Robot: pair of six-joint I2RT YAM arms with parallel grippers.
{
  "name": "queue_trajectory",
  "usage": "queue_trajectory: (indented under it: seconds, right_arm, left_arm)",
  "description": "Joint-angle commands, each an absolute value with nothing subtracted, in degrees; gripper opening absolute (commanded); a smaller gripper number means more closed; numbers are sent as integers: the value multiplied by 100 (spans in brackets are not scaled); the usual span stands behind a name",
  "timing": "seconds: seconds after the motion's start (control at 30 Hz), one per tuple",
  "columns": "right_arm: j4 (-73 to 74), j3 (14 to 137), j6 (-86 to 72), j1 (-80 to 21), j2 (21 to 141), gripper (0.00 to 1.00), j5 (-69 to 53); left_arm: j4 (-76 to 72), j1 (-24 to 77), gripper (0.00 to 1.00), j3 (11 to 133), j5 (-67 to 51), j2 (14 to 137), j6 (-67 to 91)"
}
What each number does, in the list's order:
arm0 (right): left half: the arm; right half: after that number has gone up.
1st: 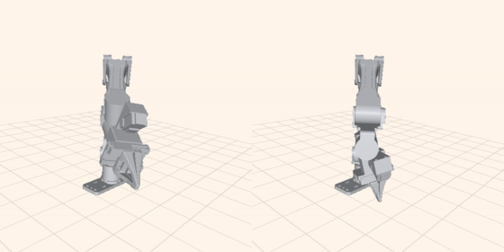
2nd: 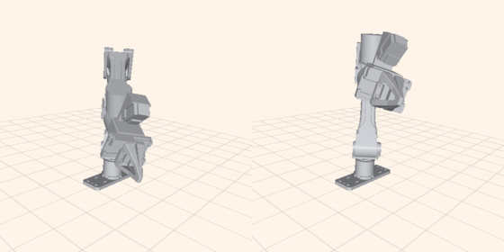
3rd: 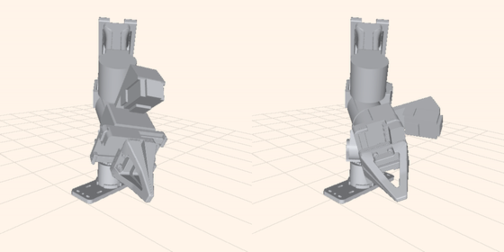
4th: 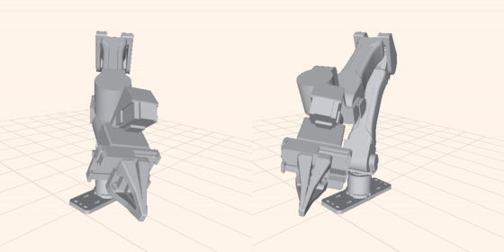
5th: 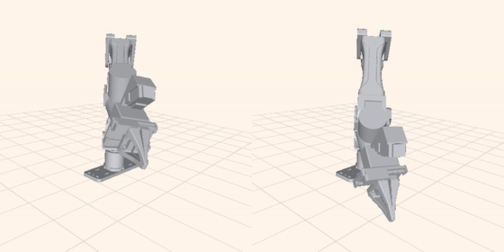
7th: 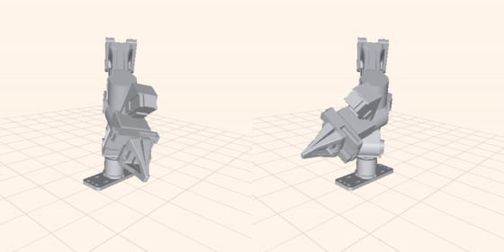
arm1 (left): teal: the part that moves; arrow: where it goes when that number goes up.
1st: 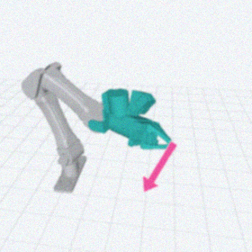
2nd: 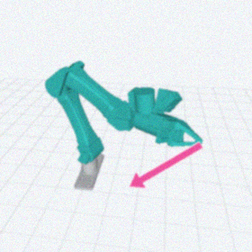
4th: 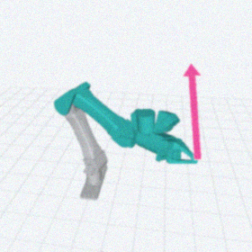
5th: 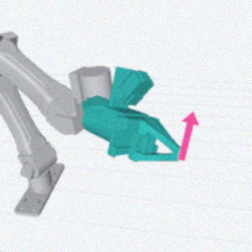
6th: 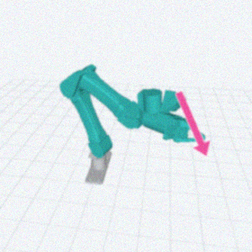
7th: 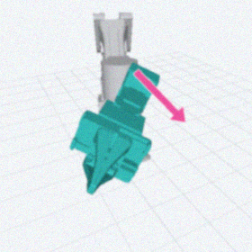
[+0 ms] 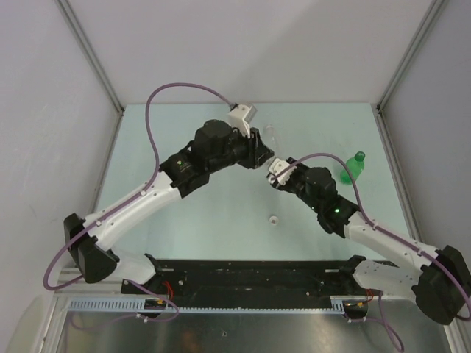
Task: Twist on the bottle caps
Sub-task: Screw the bottle cap onto the plastic bottle.
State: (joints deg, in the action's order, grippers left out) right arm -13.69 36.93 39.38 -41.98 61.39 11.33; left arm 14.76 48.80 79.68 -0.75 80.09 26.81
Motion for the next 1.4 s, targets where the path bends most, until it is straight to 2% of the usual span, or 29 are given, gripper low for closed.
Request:
queue_trajectory:
  seconds: [0.0,0.13,0.27,0.4,0.43,0.47,0.5,0.57,0.7,0.73,0.8,1.0,1.13,1.23,1.37]
  right_arm:
    - [-789,3890,4096,-4182,5589,0,-2145]
    - [-543,3933,4331,-4050,5444,0,-3175]
    - [-388,3980,4376,-3955,5258,0,-3646]
    - [-298,4002,4331,-3912,5125,0,-3748]
    - [-250,4005,4336,-3903,5116,0,-3764]
    - [-187,4015,4348,-3894,5115,0,-3776]
    - [-128,4020,4332,-3894,5120,0,-3760]
    - [32,4024,4271,-3878,5141,0,-3702]
    - [390,4025,4106,-3753,5148,0,-3747]
    - [468,4025,4053,-3696,5127,0,-3816]
    - [603,4025,3960,-3569,5087,0,-4017]
    - [845,4025,3836,-3242,5048,0,-4564]
    - [925,4034,3960,-3190,5078,0,-4908]
    - [1027,4055,4091,-3190,5084,0,-5104]
    - [1029,4065,4144,-3192,5156,0,-5255]
  left_arm:
    - [1440,4895,0,7772,-1341,7847,639]
    - [1457,4874,0,7681,-2515,7731,-397]
    - [1601,4876,0,7557,-3376,7685,-1272]
    - [1633,4872,0,7628,-3199,7737,-1409]
    - [1634,4870,4,7703,-3032,7766,-1320]
    - [1634,4870,11,7780,-2817,7803,-1200]
    - [1626,4874,27,7854,-2573,7839,-1079]
    - [1628,4866,43,7955,-2006,7868,-933]
    - [1626,4771,81,7898,-1281,7641,-1081]
    - [1617,4728,89,7825,-1282,7521,-1195]
    - [1608,4599,97,7621,-1446,7206,-1468]
    - [1608,4392,99,6390,-2546,5940,-3042]
    - [1609,4395,99,5709,-4018,5201,-4002]
    - [1605,4406,100,5813,-4763,5268,-3824]
    - [1599,4440,100,6444,-5024,5932,-3108]
